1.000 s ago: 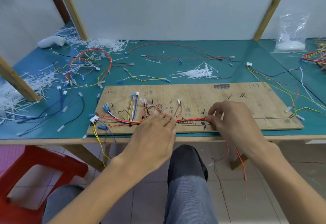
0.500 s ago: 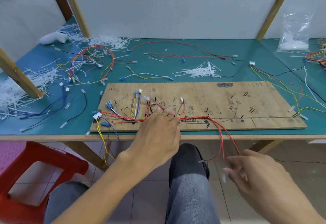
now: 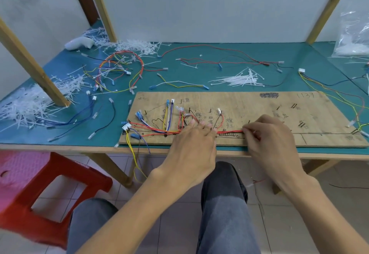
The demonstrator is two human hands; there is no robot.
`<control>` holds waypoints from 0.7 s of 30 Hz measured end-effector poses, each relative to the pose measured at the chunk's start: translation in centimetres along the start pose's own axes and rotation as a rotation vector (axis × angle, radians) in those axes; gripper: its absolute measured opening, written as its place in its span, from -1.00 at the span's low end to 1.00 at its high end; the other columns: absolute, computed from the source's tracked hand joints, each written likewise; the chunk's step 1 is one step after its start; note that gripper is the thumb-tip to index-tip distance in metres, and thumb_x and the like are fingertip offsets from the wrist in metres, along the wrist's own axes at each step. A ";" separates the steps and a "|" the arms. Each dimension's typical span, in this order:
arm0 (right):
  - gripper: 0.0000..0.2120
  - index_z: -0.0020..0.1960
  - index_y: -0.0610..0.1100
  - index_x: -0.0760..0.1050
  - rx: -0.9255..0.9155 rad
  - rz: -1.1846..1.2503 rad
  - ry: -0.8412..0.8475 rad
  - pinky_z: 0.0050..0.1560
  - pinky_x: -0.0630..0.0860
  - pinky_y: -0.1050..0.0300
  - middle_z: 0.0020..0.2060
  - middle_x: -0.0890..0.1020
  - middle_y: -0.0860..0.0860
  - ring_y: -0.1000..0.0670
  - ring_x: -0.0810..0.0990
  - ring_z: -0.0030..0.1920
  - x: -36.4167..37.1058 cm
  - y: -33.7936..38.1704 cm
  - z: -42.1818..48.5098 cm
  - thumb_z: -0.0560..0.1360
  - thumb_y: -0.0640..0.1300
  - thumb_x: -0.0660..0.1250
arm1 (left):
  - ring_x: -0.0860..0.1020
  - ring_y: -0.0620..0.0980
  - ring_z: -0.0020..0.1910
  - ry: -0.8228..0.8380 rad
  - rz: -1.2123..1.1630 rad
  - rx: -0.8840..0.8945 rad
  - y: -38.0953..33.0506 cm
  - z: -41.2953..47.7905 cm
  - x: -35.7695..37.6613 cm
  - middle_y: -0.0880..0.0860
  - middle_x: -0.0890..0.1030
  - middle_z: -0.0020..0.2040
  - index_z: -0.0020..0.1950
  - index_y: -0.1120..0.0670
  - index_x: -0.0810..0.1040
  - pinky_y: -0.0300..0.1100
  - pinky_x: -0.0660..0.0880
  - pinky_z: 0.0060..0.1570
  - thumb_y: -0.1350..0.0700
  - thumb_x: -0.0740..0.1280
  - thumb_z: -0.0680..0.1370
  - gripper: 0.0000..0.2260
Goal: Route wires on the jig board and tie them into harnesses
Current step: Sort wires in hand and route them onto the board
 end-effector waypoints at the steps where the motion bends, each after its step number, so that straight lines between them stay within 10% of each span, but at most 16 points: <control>1: -0.82 0.06 -0.13 0.77 -0.016 0.005 -0.015 -0.11 0.51 -0.05 -0.16 0.58 0.03 -0.04 0.50 -0.09 -0.1 0.0 -0.3 0.60 -0.09 0.41 | 0.21 0.01 0.66 -0.007 0.006 0.002 -0.1 -0.2 0.0 0.08 0.34 0.64 0.65 0.11 0.31 -0.04 -0.05 0.68 0.04 0.04 0.75 -0.54; 7: -0.72 0.10 -0.10 0.76 -0.024 -0.067 -0.001 0.05 0.52 -0.20 -0.08 0.61 -0.03 -0.11 0.40 0.02 -0.6 1.0 -1.6 0.62 0.02 0.34 | -0.03 0.11 0.71 -0.021 -0.064 0.007 -0.8 -2.2 -1.0 0.18 0.11 0.71 0.72 0.05 0.09 0.01 -0.12 0.68 0.11 0.11 0.75 -0.47; 13: -0.43 0.54 -0.07 0.42 0.129 -0.142 0.085 0.21 0.43 -0.32 0.32 0.50 -0.22 -0.31 0.34 0.30 -1.4 1.9 -2.3 0.62 0.18 0.29 | 0.43 -0.06 0.25 -0.123 -0.156 -0.090 6.1 -7.5 -5.5 -0.16 0.60 0.14 0.15 -0.02 0.67 -0.02 0.53 0.18 0.34 0.38 0.44 -0.63; 18: -0.77 0.24 -0.11 0.57 -0.084 0.240 -0.228 0.15 0.46 -0.03 0.12 0.54 -0.07 -0.14 0.51 0.12 -3.8 8.0 -5.5 0.67 0.00 0.34 | 0.40 0.02 0.20 0.050 0.120 -0.005 11.3 -9.2 -5.3 -0.11 0.54 0.16 0.05 -0.05 0.66 0.01 0.51 0.07 0.24 0.49 0.44 -0.74; 21: -0.95 0.04 0.04 0.59 -0.188 0.490 -0.034 -0.06 0.49 0.23 -0.11 0.62 0.22 0.16 0.60 -0.13 -1.5 12.7 -8.6 0.62 -0.01 0.36 | 0.50 0.09 0.13 -0.021 0.178 0.063 12.1 -8.8 -4.6 -0.04 0.57 0.09 -0.06 0.00 0.65 0.06 0.53 -0.05 0.21 0.55 0.44 -0.83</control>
Point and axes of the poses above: each hand's wrist, its own z-axis towards the middle knuckle, its own x-axis out of the palm, y = z × x, the point moved 4 cm from there along z, towards the middle knuckle
